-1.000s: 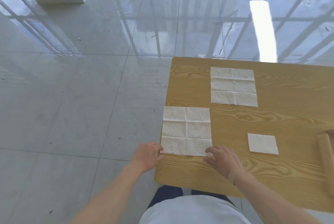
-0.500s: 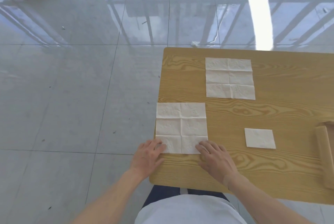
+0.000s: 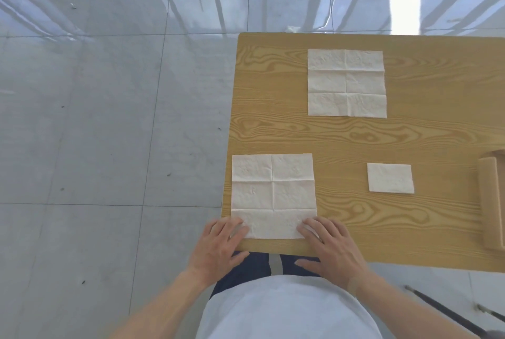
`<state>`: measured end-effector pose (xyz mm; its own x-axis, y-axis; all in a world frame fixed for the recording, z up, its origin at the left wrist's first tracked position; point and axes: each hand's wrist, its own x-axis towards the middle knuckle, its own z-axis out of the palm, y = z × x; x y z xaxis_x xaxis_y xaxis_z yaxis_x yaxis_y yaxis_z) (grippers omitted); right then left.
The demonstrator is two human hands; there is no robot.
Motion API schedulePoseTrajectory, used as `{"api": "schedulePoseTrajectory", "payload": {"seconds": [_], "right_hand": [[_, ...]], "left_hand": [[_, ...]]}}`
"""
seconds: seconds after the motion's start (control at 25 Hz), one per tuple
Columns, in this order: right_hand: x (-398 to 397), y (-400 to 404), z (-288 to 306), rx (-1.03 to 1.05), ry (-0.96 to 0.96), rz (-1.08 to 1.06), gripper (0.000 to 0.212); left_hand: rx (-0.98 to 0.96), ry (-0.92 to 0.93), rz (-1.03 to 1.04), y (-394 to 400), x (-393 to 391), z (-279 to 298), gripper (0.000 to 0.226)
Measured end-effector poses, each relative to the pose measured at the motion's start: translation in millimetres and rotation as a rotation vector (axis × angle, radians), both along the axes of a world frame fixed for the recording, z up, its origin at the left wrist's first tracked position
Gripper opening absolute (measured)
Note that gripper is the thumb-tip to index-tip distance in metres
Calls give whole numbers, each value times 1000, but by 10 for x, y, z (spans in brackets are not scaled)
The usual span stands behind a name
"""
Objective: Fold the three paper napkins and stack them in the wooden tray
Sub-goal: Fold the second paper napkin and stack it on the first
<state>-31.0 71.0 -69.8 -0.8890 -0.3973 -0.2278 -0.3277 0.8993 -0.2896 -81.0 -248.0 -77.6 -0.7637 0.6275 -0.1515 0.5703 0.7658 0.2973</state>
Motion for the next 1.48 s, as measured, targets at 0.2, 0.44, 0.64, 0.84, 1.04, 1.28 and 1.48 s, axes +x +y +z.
{"api": "schedulePoseTrajectory", "payload": {"seconds": [0.2, 0.44, 0.64, 0.84, 1.04, 1.28, 1.48], "right_hand": [[159, -48, -51, 24, 99, -18, 51], [209, -43, -33, 4, 181, 7, 40], [138, -4, 56, -82, 182, 36, 21], [15, 73, 162, -109, 121, -22, 9], [-159, 136, 326, -168, -54, -290, 10], [-367, 193, 328, -257, -303, -544, 13], [-534, 199, 324, -251, -367, -606, 12]], "left_hand": [[44, 91, -25, -9, 41, -33, 36], [107, 167, -98, 12, 110, -43, 26], [154, 128, -104, 38, 60, 12, 16], [211, 37, -29, 99, -145, 124, 5], [258, -116, 167, 211, -360, 259, 11], [250, -247, 411, 317, -532, 290, 8], [232, -356, 523, 389, -650, 270, 5]]}}
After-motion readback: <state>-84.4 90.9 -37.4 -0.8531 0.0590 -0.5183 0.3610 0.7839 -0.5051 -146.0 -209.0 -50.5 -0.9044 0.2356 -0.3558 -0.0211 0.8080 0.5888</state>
